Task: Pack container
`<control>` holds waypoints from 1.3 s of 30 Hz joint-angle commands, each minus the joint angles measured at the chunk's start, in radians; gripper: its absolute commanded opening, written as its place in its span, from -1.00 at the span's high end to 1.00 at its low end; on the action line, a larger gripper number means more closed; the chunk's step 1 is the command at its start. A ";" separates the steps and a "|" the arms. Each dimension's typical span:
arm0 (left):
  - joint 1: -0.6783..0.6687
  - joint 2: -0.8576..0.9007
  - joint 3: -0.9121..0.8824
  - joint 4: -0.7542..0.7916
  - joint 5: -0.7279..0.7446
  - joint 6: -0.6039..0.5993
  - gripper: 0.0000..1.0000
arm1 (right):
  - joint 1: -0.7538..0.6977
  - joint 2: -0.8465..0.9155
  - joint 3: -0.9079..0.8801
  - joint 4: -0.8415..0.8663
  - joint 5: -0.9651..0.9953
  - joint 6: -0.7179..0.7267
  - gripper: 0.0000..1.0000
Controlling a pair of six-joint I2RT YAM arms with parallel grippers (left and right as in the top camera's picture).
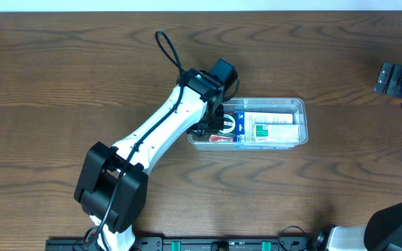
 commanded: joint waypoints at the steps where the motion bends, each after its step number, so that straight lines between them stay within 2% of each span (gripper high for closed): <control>1: -0.004 0.007 -0.003 0.003 -0.016 -0.008 0.18 | -0.003 0.006 0.002 -0.002 -0.001 0.011 -0.99; 7: -0.004 0.007 -0.003 0.003 -0.027 -0.008 0.16 | -0.003 0.006 0.002 -0.002 -0.001 0.011 -0.98; 11: -0.004 0.007 -0.003 0.011 -0.031 -0.007 0.06 | -0.003 0.006 0.002 -0.002 -0.001 0.011 -0.98; 16: -0.004 0.003 0.008 0.014 -0.014 0.002 -0.33 | -0.003 0.006 0.002 -0.002 -0.001 0.011 -0.99; 23: -0.004 -0.040 0.122 -0.071 0.026 0.096 -0.50 | -0.003 0.006 0.002 -0.002 0.000 0.011 -0.99; 24: -0.004 -0.054 0.142 -0.084 0.026 0.117 -0.57 | -0.003 0.006 0.002 -0.002 -0.001 0.011 -0.99; 32: -0.028 -0.274 0.214 -0.176 0.026 0.297 -0.65 | -0.003 0.006 0.002 -0.002 -0.001 0.011 -0.99; 33: -0.035 -0.313 0.214 -0.188 0.026 0.296 -0.96 | -0.003 0.006 0.002 -0.002 -0.001 0.011 -0.99; 39: -0.062 -0.515 0.213 -0.294 0.026 0.295 -0.96 | -0.003 0.006 0.002 -0.002 -0.001 0.011 -0.99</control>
